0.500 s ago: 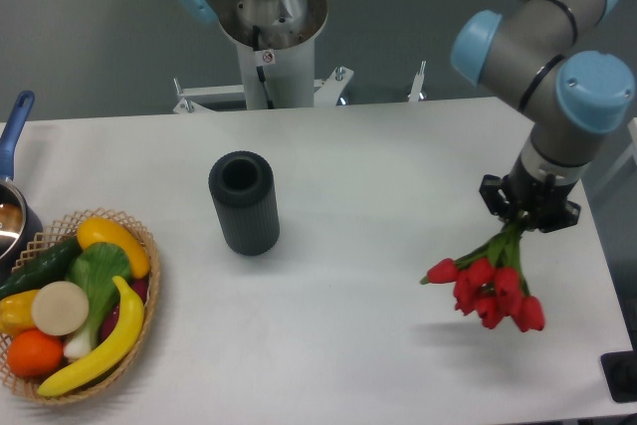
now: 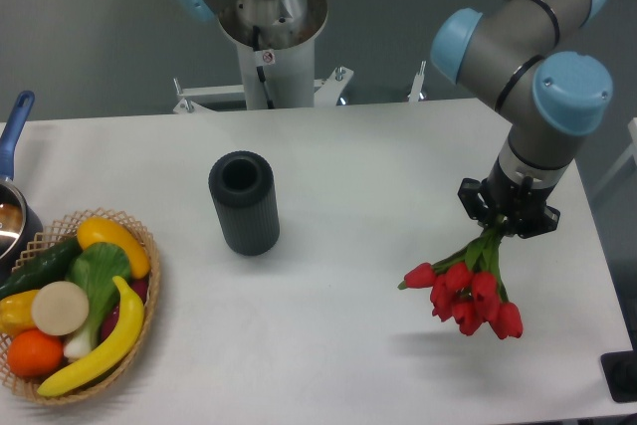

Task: Insert the flowers into the vase
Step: 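Carry the red tulip bunch in the gripper toward the black vase, then raise the tulips and align their stems above the vase opening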

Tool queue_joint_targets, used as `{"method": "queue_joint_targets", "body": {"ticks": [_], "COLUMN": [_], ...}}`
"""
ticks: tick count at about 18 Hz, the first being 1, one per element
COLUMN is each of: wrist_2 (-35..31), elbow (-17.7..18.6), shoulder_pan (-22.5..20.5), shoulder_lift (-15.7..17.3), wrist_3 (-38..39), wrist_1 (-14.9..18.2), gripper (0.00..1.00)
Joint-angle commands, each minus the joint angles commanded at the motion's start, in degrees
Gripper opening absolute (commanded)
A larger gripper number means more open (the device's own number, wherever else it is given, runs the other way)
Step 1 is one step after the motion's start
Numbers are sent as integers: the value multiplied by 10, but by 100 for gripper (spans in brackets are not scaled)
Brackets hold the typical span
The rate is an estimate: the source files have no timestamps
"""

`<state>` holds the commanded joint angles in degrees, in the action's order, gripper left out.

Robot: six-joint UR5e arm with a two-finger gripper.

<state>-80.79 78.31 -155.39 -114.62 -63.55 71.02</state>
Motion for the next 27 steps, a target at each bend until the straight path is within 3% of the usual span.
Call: {"method": "queue_joint_targets", "body": {"ticks": [5, 7, 8, 10, 15, 18, 22, 23, 27], "wrist_2": [134, 238, 313, 392, 490, 580, 663, 687, 738], "elbow": [11, 36, 47, 49, 57, 114, 241, 269, 351], "shoulder_pan": [19, 27, 26, 23, 27, 28, 11, -2, -37], "shoulder_lift": [54, 81, 86, 89, 91, 114, 166, 182, 244], "wrist_3": [40, 61, 62, 68, 109, 110, 105, 103, 70], "wrist_1": [0, -1, -3, -15, -61, -134, -249, -266, -270], "gripper": [0, 0, 0, 0, 2, 4, 4, 4, 4]}}
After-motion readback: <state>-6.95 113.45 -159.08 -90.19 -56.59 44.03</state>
